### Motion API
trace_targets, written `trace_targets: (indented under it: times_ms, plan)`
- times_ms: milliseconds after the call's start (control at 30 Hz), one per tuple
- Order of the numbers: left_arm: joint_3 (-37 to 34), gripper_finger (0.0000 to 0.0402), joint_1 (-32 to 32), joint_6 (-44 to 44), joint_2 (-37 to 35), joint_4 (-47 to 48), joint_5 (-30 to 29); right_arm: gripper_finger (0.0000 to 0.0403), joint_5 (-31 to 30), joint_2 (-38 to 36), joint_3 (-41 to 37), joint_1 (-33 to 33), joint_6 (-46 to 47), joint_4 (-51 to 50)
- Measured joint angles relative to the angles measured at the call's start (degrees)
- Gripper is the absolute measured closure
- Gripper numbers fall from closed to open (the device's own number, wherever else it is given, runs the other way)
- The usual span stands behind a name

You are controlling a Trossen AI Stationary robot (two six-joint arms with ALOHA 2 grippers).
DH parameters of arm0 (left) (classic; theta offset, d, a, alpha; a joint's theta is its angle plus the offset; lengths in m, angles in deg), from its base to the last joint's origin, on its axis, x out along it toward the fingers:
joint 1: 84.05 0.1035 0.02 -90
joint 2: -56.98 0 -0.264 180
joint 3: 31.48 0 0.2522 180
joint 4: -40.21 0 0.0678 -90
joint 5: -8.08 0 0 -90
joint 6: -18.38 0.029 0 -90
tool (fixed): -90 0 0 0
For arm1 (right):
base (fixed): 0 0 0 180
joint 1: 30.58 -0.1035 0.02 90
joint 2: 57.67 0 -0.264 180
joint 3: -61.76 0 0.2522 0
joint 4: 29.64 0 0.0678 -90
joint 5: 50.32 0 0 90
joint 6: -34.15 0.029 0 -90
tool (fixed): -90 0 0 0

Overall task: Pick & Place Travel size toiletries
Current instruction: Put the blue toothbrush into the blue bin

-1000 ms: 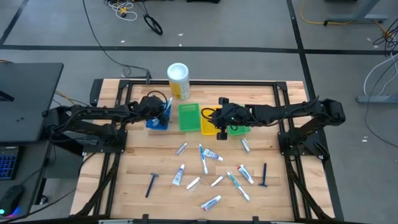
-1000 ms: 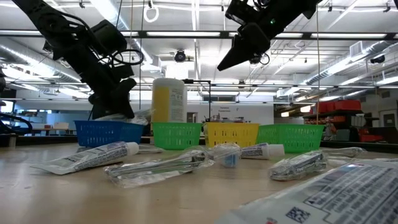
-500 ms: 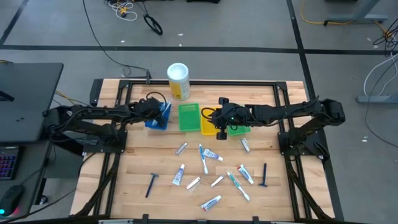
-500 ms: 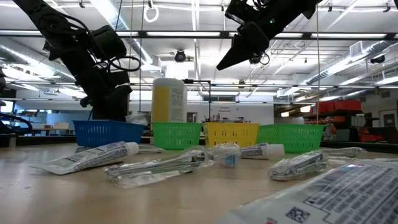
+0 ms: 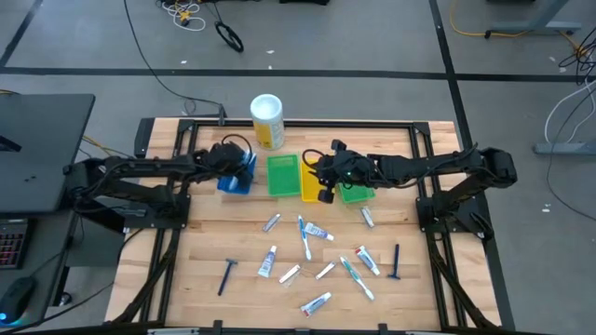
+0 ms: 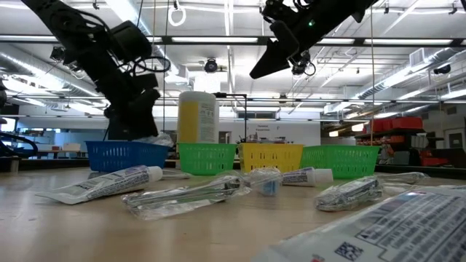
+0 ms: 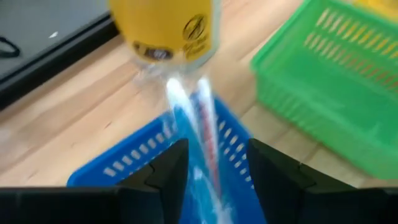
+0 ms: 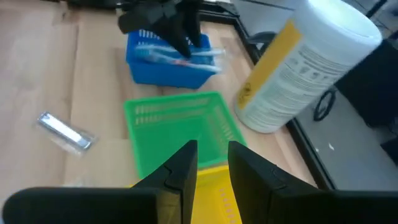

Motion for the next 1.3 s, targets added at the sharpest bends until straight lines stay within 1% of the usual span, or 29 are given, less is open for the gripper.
trace_targets:
  times_ms: [67, 167, 300, 400, 500, 633, 733, 933, 1133, 1300]
  plan:
    - [2.0, 0.0228, 0.0, 1.1, 0.0, 1.7, 1.1, 0.0302, 2.1, 0.0, 0.0, 0.0, -0.7, -0.9]
    - [4.7, 0.0230, -0.3, 2.9, 0.0, 5.2, 1.8, 0.0302, 8.7, 0.0, 0.0, 0.0, -2.9, -2.4]
    - [7.0, 0.0234, -1.5, 3.8, 0.0, 7.0, 1.4, 0.0300, 16.3, 0.3, 0.0, -0.3, -0.9, -2.5]
    - [7.5, 0.0234, -2.1, 3.5, 0.0, 7.4, 1.5, 0.0290, 19.4, 1.3, 0.0, -1.0, -1.2, -2.6]
    - [7.5, 0.0234, -2.7, 3.5, 0.0, 7.5, 1.5, 0.0265, 20.9, 3.2, 0.0, -1.8, -1.1, -2.5]
    - [7.5, 0.0234, -3.4, 2.4, 0.0, 7.5, 1.7, 0.0226, 21.0, 6.7, 0.0, -3.0, 1.7, -1.2]
    - [7.5, 0.0234, -3.7, 2.1, 0.0, 7.5, 1.7, 0.0210, 21.0, 9.9, 0.0, -3.6, 4.4, -0.8]
    - [7.5, 0.0234, -3.8, 1.9, 0.0, 7.5, 1.7, 0.0208, 21.5, 14.5, 0.0, -4.3, 16.5, -1.6]
    - [7.5, 0.0234, -3.8, 2.2, 0.0, 7.5, 1.7, 0.0208, 21.5, 15.1, 0.0, -7.3, 17.2, -1.5]
    - [7.5, 0.0234, -3.8, 2.3, 0.0, 7.6, 1.5, 0.0208, 21.5, 15.1, 0.0, -8.0, 21.2, -1.3]
